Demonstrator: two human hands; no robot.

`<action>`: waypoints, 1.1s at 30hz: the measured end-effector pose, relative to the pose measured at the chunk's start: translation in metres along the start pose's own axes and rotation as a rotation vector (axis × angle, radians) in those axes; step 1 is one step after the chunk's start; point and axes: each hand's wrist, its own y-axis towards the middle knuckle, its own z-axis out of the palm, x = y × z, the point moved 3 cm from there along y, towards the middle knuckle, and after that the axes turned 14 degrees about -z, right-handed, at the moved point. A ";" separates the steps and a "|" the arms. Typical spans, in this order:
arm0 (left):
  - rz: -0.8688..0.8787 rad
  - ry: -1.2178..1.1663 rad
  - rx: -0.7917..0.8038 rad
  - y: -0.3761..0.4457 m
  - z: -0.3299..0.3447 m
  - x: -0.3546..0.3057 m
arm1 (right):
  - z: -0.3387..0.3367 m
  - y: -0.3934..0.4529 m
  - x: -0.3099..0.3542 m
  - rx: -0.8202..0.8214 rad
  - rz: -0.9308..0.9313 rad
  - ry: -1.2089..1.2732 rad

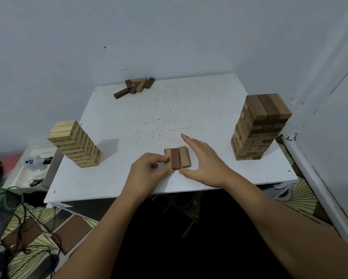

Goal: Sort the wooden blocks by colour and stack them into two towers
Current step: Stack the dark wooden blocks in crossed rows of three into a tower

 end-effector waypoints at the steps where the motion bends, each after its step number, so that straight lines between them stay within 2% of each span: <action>1: 0.019 0.043 -0.008 0.000 -0.001 -0.002 | -0.001 -0.001 0.002 -0.012 0.000 -0.017; 11: -0.035 0.243 0.039 -0.002 0.001 -0.021 | 0.002 0.000 -0.007 -0.070 0.082 0.022; 20: -0.080 0.332 -0.046 0.004 0.021 -0.026 | 0.005 0.003 -0.014 -0.125 0.052 -0.001; 22: -0.050 0.386 -0.016 0.007 0.018 -0.029 | 0.005 0.002 -0.014 -0.145 0.047 -0.010; 26: 0.011 0.572 0.142 0.020 0.004 -0.038 | 0.007 0.002 -0.012 -0.211 0.027 -0.072; 29: 0.035 0.596 0.233 0.028 -0.006 -0.039 | 0.009 0.002 -0.014 -0.196 0.047 -0.184; 33: -0.024 0.507 0.174 0.026 -0.019 -0.025 | 0.010 0.003 -0.012 -0.216 0.041 -0.209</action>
